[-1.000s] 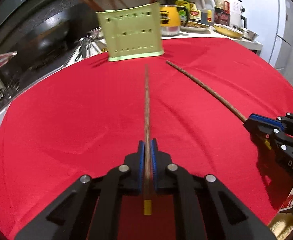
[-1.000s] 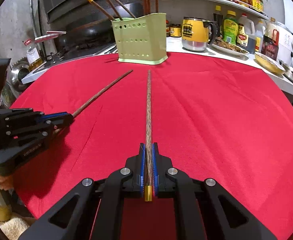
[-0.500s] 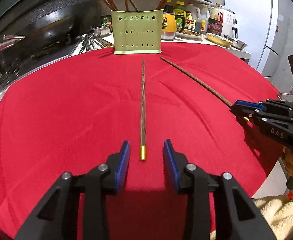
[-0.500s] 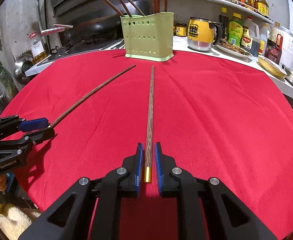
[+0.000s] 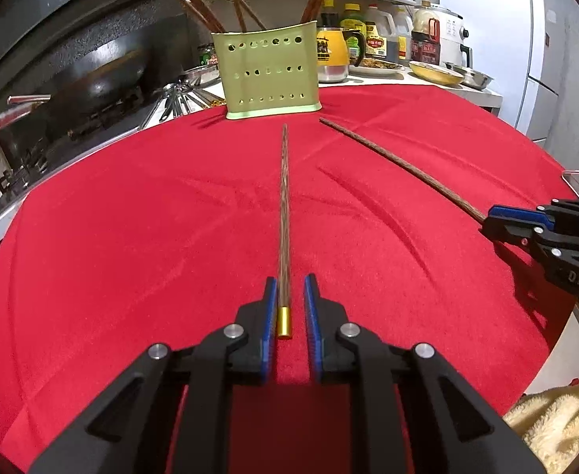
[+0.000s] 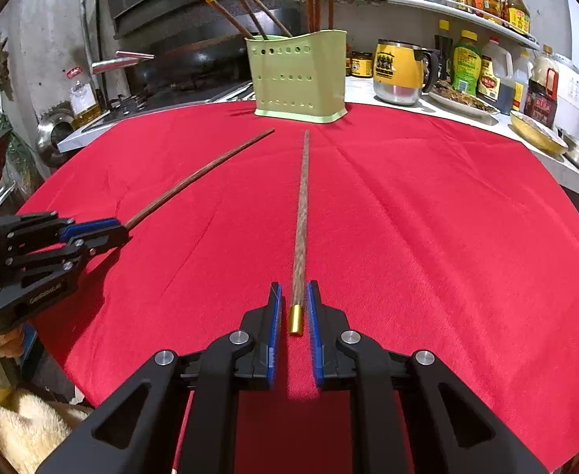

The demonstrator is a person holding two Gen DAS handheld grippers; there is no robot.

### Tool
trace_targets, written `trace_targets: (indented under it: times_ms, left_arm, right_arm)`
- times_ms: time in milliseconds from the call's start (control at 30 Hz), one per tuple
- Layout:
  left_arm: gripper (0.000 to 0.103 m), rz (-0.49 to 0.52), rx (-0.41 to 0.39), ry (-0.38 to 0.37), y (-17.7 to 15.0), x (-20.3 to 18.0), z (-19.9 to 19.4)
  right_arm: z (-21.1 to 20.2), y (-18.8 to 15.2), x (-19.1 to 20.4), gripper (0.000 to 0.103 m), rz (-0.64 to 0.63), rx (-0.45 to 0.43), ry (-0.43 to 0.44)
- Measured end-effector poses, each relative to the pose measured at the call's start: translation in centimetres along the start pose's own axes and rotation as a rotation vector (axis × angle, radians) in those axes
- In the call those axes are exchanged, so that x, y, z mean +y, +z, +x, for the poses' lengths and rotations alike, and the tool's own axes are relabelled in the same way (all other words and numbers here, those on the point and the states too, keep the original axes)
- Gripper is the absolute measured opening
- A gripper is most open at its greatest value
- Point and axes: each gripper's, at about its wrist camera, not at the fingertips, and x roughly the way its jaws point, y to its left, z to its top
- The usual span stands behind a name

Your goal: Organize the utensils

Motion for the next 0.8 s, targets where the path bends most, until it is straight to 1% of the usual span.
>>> trace_targets:
  times_ms: [167, 233, 400, 600, 667, 700, 733, 800]
  left_arm:
    - [0.013, -0.004, 0.002, -0.002, -0.1, 0.2, 0.0]
    - [0.013, -0.006, 0.000, -0.001, -0.1, 0.1, 0.0]
    - [0.013, -0.011, -0.004, -0.003, -0.2, 0.2, 0.0]
    - [0.013, -0.062, -0.029, -0.046, -0.2, 0.9, 0.1]
    - [0.013, -0.071, -0.039, -0.049, -0.3, 0.9, 0.1]
    - [0.006, -0.074, -0.042, -0.040, -0.3, 0.9, 0.1]
    - [0.006, -0.077, -0.042, -0.036, -0.3, 1.0, 0.1]
    - [0.006, -0.111, -0.038, -0.077, -0.1, 1.6, 0.0]
  right_arm:
    - [-0.5, -0.6, 0.4, 0.015, -0.020, -0.007, 0.001]
    - [-0.7, -0.8, 0.3, 0.018, -0.020, -0.010, 0.010]
    - [-0.6, -0.8, 0.5, 0.018, -0.023, -0.023, -0.002]
    - [-0.2, -0.9, 0.1, 0.013, 0.006, -0.070, -0.023]
    - [0.0, -0.8, 0.2, 0.007, 0.000, -0.079, -0.041]
    - [0.0, -0.7, 0.3, 0.007, 0.005, -0.078, -0.046]
    - [0.0, -0.6, 0.3, 0.007, 0.007, -0.074, -0.048]
    - [-0.2, -0.5, 0.4, 0.007, 0.003, -0.066, -0.048]
